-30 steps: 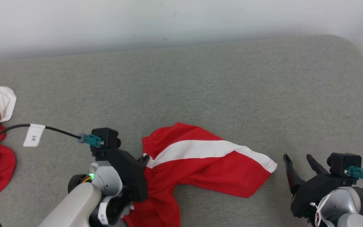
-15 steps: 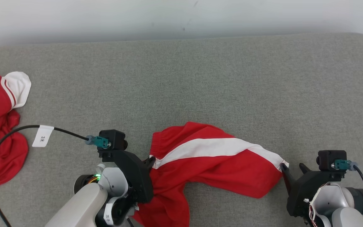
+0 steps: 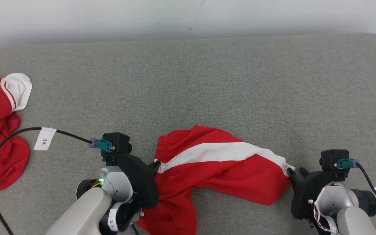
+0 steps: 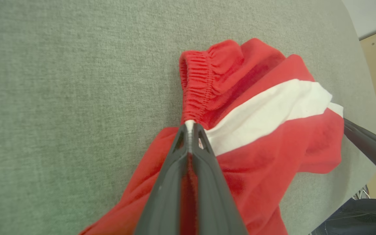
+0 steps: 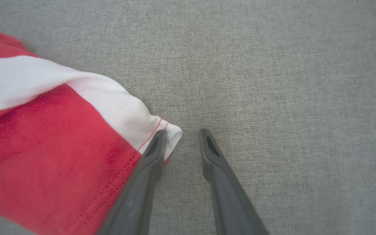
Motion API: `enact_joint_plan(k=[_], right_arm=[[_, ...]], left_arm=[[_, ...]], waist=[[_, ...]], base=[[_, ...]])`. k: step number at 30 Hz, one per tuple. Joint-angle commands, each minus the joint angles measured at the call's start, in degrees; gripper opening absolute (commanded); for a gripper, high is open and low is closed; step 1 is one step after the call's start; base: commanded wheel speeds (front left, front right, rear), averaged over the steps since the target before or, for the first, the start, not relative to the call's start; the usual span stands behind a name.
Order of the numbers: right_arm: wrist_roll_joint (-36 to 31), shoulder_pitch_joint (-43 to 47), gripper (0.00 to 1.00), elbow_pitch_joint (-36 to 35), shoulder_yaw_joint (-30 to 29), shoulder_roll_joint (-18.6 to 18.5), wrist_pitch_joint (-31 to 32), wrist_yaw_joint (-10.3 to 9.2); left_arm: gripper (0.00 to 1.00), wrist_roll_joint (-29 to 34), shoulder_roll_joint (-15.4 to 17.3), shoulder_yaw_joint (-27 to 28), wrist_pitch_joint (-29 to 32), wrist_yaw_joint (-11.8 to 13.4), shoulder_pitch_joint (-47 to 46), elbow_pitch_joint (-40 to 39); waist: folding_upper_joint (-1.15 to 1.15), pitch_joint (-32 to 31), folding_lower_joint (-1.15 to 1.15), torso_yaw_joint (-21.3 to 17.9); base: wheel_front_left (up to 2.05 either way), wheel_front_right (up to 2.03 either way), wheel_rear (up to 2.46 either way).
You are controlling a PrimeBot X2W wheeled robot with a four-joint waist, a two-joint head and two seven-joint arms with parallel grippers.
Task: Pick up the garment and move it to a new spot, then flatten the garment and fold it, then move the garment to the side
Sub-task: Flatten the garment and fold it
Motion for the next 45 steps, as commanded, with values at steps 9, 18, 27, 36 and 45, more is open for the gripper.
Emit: enact_joint_plan(k=[9, 18, 27, 36, 45], right_arm=[[-0.4, -0.4, 0.0, 2.2, 1.1, 0.0, 1.7, 0.2], [3.2, -4.7, 0.0, -2.8, 2.5, 0.0, -6.1, 0.2], [13.5, -21.2, 0.0, -4.7, 16.1, -7.6, -15.1, 0.2], [20.7, -49.6, 0.0, 7.3, 27.7, -17.0, -25.0, 0.08], [12.5, -69.4, 0.0, 20.8, 28.9, -15.7, -40.2, 0.07]], left_arm=[[0.0, 0.3, -0.1, -0.1, -0.4, 0.2, -0.1, -0.1], [0.0, -1.5, -2.1, 6.1, -10.2, -1.9, -1.4, -1.4], [0.0, -11.4, -3.8, 16.7, -12.4, -7.0, -8.4, -2.3], [0.0, -16.4, -1.5, 27.9, -11.6, -2.7, -27.2, -0.8], [0.0, -10.0, -0.1, 31.8, -23.2, -5.3, -41.3, 1.9]], waist=[[0.0, 0.2, 0.0, 0.7], [0.0, 0.3, 0.0, 0.3], [0.0, 4.9, 0.0, -2.0], [0.0, 14.5, 0.0, -4.8], [0.0, 17.4, 0.0, -6.0]], base=[[0.0, 0.0, 0.0], [0.0, 0.0, 0.0], [0.0, 0.0, 0.0], [0.0, 0.0, 0.0], [0.0, 0.0, 0.0]])
